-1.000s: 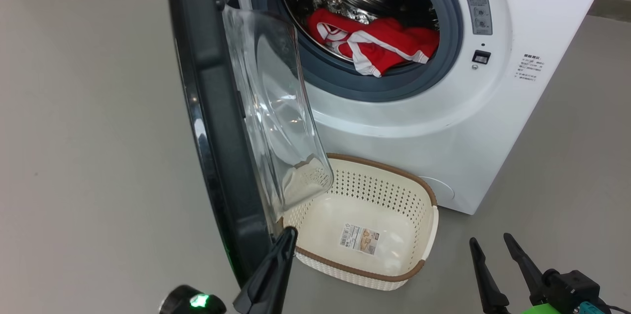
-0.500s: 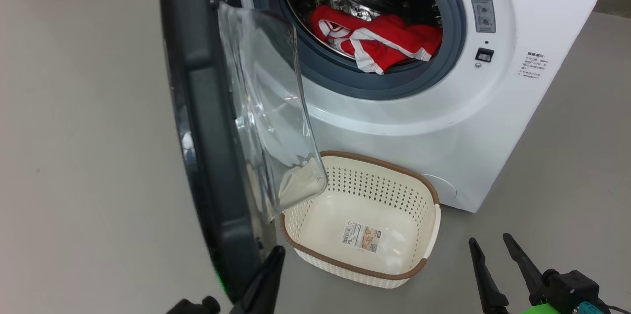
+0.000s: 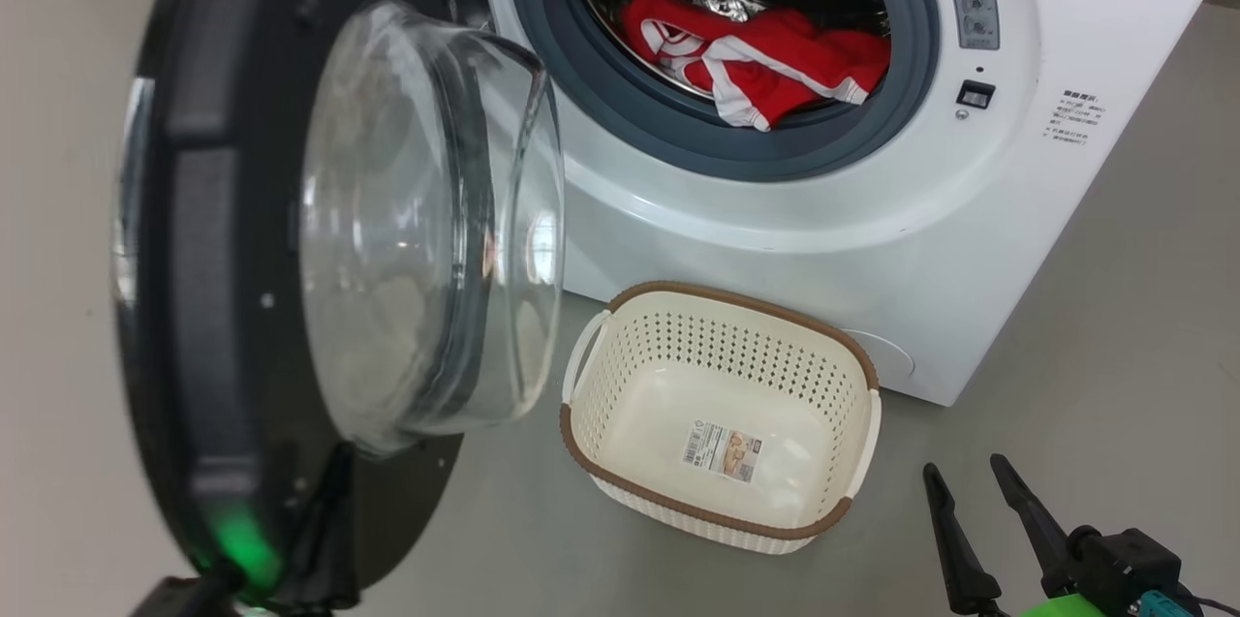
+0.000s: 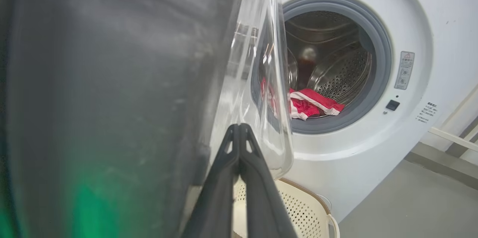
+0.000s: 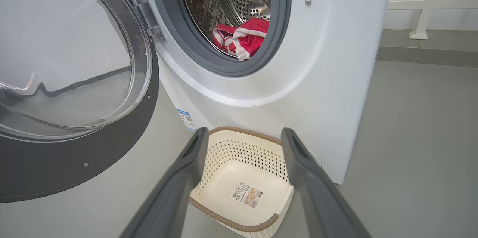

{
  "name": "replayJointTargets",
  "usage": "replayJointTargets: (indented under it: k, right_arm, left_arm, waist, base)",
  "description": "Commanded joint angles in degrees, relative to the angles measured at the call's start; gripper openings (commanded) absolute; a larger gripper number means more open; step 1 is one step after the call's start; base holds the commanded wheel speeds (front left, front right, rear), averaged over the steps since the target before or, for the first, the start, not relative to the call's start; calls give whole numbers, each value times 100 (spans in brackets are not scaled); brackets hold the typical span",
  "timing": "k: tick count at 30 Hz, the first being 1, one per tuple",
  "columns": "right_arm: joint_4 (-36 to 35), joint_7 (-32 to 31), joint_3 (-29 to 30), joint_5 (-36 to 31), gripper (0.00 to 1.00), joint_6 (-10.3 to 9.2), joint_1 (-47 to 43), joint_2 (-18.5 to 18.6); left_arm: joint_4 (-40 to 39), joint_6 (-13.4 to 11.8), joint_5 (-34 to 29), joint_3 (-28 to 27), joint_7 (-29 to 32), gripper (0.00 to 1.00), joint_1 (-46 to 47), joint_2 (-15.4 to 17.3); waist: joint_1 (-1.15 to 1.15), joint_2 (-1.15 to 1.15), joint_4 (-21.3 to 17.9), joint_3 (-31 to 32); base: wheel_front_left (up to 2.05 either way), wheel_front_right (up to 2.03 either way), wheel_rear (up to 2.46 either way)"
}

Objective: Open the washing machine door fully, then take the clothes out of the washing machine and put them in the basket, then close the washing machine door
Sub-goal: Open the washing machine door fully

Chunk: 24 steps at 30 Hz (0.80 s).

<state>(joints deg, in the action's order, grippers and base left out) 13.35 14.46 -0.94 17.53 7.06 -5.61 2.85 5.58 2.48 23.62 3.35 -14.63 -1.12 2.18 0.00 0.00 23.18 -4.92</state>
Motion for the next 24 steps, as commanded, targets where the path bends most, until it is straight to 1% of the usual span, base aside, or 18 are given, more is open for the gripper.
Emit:
replayJointTargets:
  k: [1,6,12,20,24]
  right_arm:
    - [-159,53,-143,-21,100,43,228,15]
    - [-188,53,-151,-43,100,43,308,22]
    - [-189,53,-142,-79,100,43,413,94]
    - [-207,53,-166,-114,100,43,501,183]
    - [-215,53,-176,-131,100,43,557,233]
  left_arm:
    - [-128,-62,-13,-413,-37,0,217,70]
    - [-56,-33,-38,-1082,-37,0,391,70]
    - [232,162,-61,-1865,-37,0,753,70]
    - [651,370,-447,-2824,-37,0,1332,70]
    - [904,441,-677,-3189,-37,0,1650,121]
  waist:
    - [0,0,8,-29]
    - [0,0,-7,-168]
    - [0,0,-39,-331]
    - [0,0,-91,-502]
    - [0,0,-112,-607]
  base:
    - [0,0,0]
    - [0,0,0]
    - [0,0,0]
    - [0,0,0]
    - [0,0,0]
